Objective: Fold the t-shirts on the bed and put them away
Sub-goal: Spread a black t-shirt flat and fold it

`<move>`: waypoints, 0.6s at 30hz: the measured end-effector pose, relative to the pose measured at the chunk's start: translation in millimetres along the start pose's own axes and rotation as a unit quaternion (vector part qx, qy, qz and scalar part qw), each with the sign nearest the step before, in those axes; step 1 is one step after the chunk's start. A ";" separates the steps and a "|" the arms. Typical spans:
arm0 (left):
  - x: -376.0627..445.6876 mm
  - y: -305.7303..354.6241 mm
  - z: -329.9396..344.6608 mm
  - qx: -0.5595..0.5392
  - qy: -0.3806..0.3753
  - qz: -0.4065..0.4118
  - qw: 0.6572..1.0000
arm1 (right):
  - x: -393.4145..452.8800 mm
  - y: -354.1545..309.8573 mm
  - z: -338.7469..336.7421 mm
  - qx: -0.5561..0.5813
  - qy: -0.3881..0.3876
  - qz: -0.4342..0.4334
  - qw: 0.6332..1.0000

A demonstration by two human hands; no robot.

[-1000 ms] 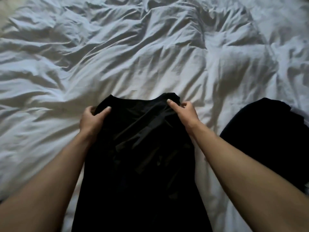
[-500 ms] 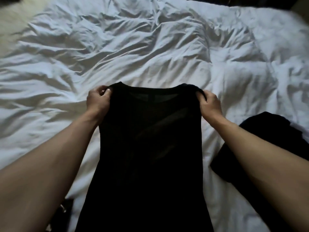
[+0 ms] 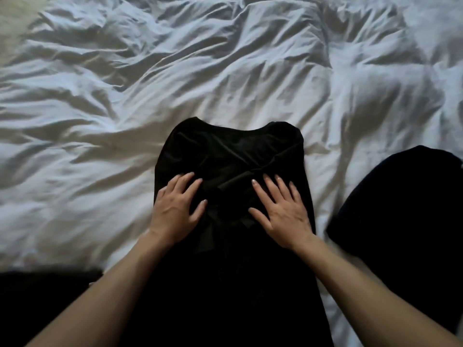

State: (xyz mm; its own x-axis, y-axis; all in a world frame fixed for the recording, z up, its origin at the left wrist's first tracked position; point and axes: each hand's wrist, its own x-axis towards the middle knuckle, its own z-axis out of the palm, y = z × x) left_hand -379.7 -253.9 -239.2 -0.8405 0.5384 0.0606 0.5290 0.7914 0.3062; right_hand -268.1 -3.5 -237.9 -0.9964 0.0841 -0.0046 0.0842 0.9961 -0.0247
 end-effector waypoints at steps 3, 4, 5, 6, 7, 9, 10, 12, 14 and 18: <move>-0.7 -2.6 -3.6 -0.030 0.034 -0.013 0.999 | -11.3 15.2 -5.4 0.000 0.026 0.033 0.999; -2.3 -4.0 -6.8 -0.032 0.047 -0.009 0.998 | -13.5 17.4 -9.2 -0.001 0.030 0.043 0.999; -4.7 -4.6 -10.5 -0.024 0.053 0.003 0.998 | -14.1 17.5 -12.5 -0.003 0.032 0.053 0.998; -7.5 -4.8 -12.5 -0.010 0.052 0.029 0.998 | -13.5 15.1 -14.4 -0.009 0.029 0.060 0.998; -10.2 -4.2 -13.3 0.006 0.039 0.063 0.997 | -11.9 11.6 -12.9 -0.016 0.029 0.068 0.997; -12.6 -0.5 -14.1 0.030 -0.006 0.120 0.992 | -5.2 4.7 -8.4 -0.023 0.020 0.088 0.996; -11.2 0.6 -13.7 0.034 -0.013 0.129 0.991 | -1.8 2.2 -6.1 -0.025 0.012 0.097 0.995; -2.8 1.8 -16.1 0.029 0.012 0.126 0.991 | 1.4 -1.0 -2.3 -0.026 0.008 0.105 0.994; 6.4 2.8 -21.3 0.005 0.034 0.128 0.991 | -5.2 0.5 -0.4 -0.030 0.020 0.100 0.994; 5.4 9.2 -31.3 -0.266 0.050 0.026 0.962 | -23.8 8.1 -11.9 -0.022 0.100 0.090 0.991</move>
State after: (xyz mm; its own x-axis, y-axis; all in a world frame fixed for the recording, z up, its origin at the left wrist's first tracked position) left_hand -383.0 -252.7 -206.4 -0.8353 0.5220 0.1728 0.4589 0.4887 0.7420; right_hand -243.7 2.8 -226.2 -0.9461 0.2596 0.1938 0.2651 0.9642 0.0026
